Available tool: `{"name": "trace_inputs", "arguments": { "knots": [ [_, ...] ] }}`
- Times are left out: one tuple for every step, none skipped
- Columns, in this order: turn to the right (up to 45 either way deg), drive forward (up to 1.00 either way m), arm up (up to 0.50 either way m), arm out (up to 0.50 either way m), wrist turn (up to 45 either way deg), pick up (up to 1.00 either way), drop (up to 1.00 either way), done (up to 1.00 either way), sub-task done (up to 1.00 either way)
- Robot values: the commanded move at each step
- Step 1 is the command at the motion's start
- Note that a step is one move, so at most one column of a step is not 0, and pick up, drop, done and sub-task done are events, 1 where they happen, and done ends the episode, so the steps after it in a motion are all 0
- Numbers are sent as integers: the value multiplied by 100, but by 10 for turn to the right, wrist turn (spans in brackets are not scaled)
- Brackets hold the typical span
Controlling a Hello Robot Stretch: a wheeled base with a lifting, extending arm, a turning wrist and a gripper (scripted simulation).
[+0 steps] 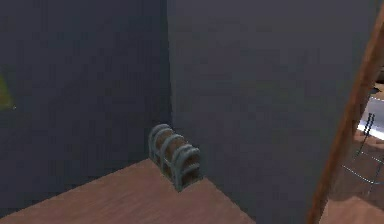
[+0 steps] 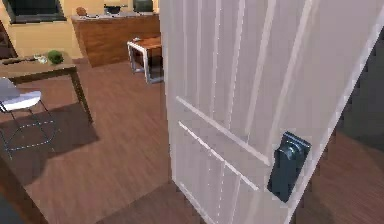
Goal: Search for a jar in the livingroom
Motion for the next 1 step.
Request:
{"name": "trace_inputs", "arguments": {
  "knots": [
    [450,0,0,0,0,0,0,0,0]
  ]
}}
